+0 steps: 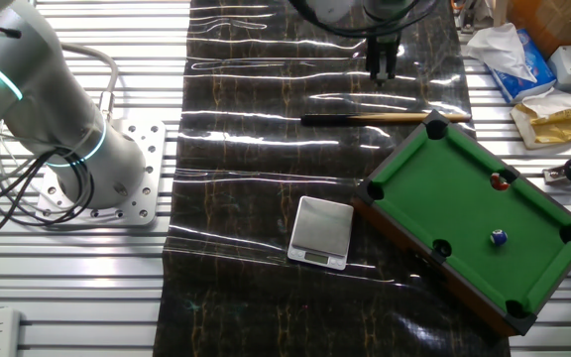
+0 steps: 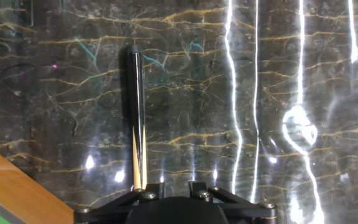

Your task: Hit the pool ball

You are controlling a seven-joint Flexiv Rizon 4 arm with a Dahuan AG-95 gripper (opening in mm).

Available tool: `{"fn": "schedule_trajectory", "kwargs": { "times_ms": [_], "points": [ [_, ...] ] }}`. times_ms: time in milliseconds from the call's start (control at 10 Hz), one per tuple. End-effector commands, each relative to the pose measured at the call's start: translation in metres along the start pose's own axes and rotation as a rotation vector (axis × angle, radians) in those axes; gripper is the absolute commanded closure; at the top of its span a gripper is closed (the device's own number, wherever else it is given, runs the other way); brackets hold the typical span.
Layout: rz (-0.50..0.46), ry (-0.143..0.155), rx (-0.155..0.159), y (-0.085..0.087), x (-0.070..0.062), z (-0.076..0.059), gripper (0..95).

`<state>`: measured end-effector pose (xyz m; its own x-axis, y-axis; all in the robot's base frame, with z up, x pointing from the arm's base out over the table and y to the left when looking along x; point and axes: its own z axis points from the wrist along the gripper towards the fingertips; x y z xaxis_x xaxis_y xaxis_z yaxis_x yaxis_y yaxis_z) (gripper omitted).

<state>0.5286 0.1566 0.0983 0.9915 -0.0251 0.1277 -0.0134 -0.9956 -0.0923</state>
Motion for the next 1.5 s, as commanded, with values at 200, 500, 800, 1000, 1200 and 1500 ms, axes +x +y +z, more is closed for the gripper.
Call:
{"fn": "schedule_trajectory", "kwargs": {
  "times_ms": [200, 500, 800, 1000, 1200, 1500],
  "points": [
    [-0.010, -0.003, -0.023, -0.001, 0.001, 0.001, 76.0],
    [-0.012, -0.004, -0.032, -0.001, 0.003, 0.001, 76.0],
    [-0.014, -0.003, -0.048, 0.001, 0.010, 0.002, 76.0],
    [-0.013, -0.003, -0.048, 0.004, 0.023, 0.001, 76.0],
    [-0.015, 0.000, -0.055, 0.005, 0.031, 0.000, 76.0],
    [-0.032, 0.000, -0.080, 0.005, 0.031, 0.000, 76.0]
  ]
}}
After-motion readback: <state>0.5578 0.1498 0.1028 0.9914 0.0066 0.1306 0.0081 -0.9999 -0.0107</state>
